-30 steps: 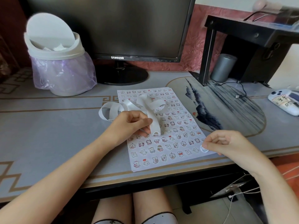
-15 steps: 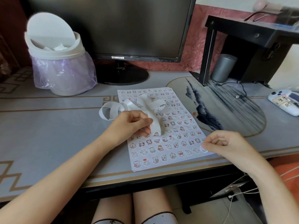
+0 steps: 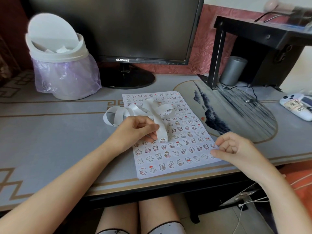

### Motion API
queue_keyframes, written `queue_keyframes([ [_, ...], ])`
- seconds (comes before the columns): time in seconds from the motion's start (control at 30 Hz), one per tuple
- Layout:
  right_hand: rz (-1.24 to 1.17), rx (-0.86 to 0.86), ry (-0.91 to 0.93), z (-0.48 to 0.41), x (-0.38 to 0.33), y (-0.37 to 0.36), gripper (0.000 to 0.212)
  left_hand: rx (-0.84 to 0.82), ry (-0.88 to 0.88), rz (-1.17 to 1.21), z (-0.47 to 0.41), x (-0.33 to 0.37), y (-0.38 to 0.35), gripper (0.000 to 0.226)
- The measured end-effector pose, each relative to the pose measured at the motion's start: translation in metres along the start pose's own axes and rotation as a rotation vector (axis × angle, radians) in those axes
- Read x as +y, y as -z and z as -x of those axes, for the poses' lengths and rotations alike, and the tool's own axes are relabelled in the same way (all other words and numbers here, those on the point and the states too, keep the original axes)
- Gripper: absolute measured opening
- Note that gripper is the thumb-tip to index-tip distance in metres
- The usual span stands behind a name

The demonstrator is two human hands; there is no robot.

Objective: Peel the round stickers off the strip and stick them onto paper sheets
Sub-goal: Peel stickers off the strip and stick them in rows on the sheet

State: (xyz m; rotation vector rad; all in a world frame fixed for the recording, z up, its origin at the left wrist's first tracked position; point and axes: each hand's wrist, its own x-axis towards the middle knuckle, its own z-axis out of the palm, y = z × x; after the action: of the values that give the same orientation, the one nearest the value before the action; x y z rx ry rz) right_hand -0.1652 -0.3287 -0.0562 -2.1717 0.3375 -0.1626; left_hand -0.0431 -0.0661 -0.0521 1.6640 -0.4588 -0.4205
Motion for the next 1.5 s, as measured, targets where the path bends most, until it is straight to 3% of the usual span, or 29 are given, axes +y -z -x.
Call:
queue_keyframes([
  [0.23, -0.004, -0.001, 0.015, -0.001, -0.002, 0.000, 0.009, 0.003, 0.001, -0.007, 0.000, 0.000, 0.000, 0.016],
  [0.37, -0.016, 0.004, 0.014, -0.002, -0.001, -0.004, 0.020, -0.003, 0.000, -0.007, -0.001, -0.002, 0.000, 0.016],
  [0.67, 0.006, 0.021, 0.032, -0.003, 0.005, -0.002, 0.012, -0.008, -0.001, -0.002, -0.001, -0.001, 0.000, 0.018],
  [0.8, 0.006, -0.045, 0.007, -0.001, 0.005, 0.002, 0.021, -0.006, -0.003, -0.006, -0.001, -0.001, 0.001, 0.017],
  [1.0, 0.034, -0.096, 0.025, -0.001, 0.003, 0.007, 0.015, -0.005, 0.001, -0.007, -0.002, -0.003, 0.001, 0.015],
  [1.27, 0.007, 0.008, 0.008, -0.002, 0.003, -0.003, 0.021, -0.005, -0.002, -0.016, -0.002, -0.003, 0.001, 0.015],
  [1.5, 0.021, 0.022, 0.021, -0.002, 0.000, -0.004, 0.013, -0.007, -0.010, -0.028, -0.002, -0.003, 0.001, 0.015],
])
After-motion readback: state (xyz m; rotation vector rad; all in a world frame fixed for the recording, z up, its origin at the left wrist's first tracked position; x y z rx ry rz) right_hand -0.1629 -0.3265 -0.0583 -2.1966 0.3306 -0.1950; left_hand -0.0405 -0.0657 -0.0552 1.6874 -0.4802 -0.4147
